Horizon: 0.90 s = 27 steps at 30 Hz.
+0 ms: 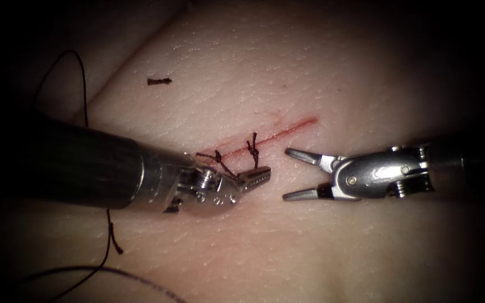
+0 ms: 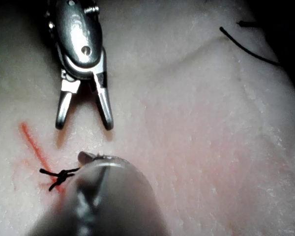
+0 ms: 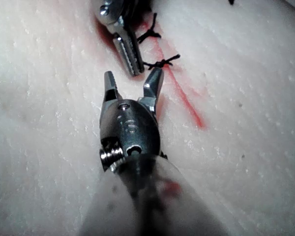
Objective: Wound Closure
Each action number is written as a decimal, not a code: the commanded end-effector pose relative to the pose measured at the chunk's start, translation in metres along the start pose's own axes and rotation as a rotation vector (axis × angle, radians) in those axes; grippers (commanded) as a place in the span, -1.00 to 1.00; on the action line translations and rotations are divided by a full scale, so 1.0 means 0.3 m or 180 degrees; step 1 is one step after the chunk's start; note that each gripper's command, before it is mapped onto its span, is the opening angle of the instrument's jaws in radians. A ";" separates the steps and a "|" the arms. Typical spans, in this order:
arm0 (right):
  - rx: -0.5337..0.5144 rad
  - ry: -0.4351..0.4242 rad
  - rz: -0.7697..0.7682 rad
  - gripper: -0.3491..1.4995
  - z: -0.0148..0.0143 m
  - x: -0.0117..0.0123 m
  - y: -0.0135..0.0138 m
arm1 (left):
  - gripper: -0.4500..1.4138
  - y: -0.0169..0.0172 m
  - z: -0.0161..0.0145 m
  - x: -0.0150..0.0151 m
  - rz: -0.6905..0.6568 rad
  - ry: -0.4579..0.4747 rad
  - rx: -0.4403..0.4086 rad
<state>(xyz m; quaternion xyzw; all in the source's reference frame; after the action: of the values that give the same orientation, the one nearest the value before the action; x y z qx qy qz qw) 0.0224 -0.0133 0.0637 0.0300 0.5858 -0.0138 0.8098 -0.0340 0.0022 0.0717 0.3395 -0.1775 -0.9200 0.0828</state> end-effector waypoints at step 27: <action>0.0273 0.0119 -0.0695 0.78 0.0150 -0.0045 0.0076 | -0.89 -0.003 -0.006 0.000 -0.0011 -0.0026 0.0048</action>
<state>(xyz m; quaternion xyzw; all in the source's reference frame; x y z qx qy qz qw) 0.0256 -0.0109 0.0659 0.0013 0.5986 -0.1273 0.7909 -0.0323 0.0030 0.0696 0.3362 -0.1851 -0.9202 0.0776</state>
